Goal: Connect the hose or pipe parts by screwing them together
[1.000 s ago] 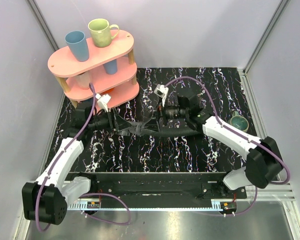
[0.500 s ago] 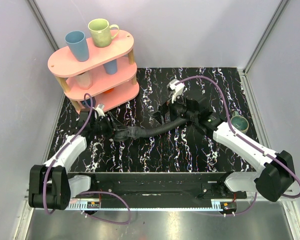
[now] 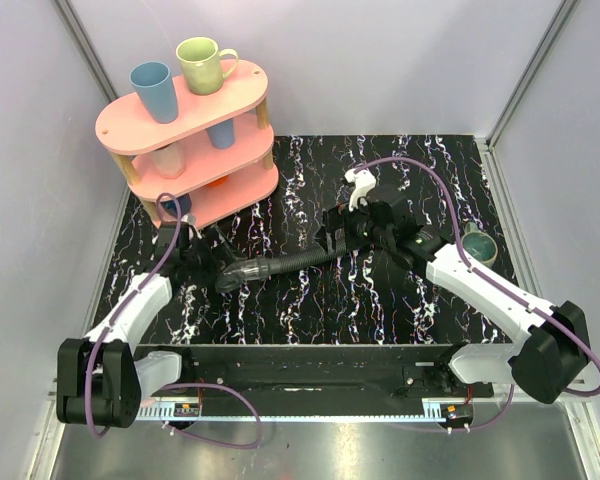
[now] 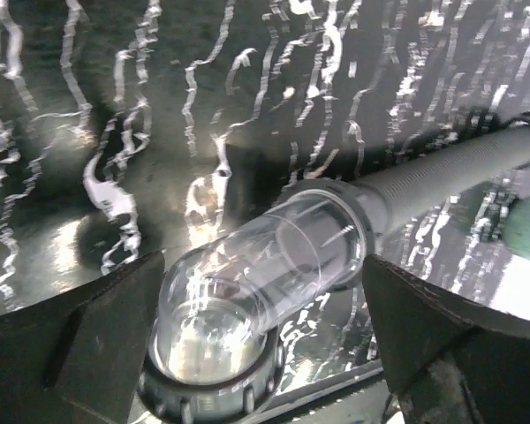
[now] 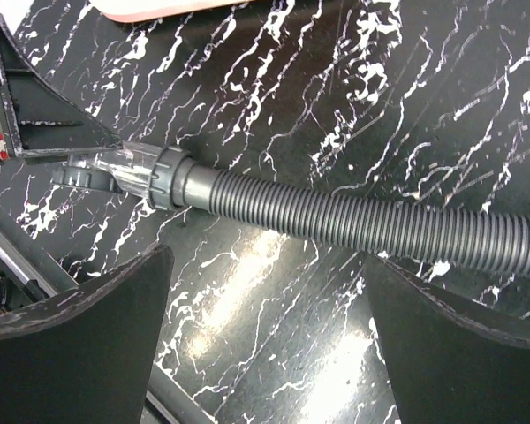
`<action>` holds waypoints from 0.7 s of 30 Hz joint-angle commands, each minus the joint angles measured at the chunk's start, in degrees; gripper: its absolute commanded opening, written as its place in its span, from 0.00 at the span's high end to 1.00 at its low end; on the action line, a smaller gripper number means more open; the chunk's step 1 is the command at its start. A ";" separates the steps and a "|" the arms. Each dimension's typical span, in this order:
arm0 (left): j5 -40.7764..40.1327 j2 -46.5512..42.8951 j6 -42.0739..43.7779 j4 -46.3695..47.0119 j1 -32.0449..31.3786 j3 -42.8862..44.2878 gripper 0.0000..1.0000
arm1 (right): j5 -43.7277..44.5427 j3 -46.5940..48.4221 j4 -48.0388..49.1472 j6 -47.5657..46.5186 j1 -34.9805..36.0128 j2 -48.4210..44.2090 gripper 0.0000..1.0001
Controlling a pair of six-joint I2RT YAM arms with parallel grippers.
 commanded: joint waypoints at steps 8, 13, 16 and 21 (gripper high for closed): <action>-14.00 -5.63 4.27 -8.18 0.30 6.10 0.01 | 12.57 -2.07 -4.29 9.39 0.02 -6.41 0.00; -6.55 -8.78 11.82 -7.32 -1.28 14.27 0.01 | 17.23 -0.58 -6.76 14.22 0.02 -10.27 0.00; -7.48 -11.77 13.50 -6.34 -4.44 18.41 0.01 | 19.43 0.82 -7.55 14.58 -0.07 -13.96 0.00; -2.43 -17.83 13.42 2.25 -6.91 22.03 0.01 | 19.17 4.51 -7.47 12.13 -0.07 -19.85 0.00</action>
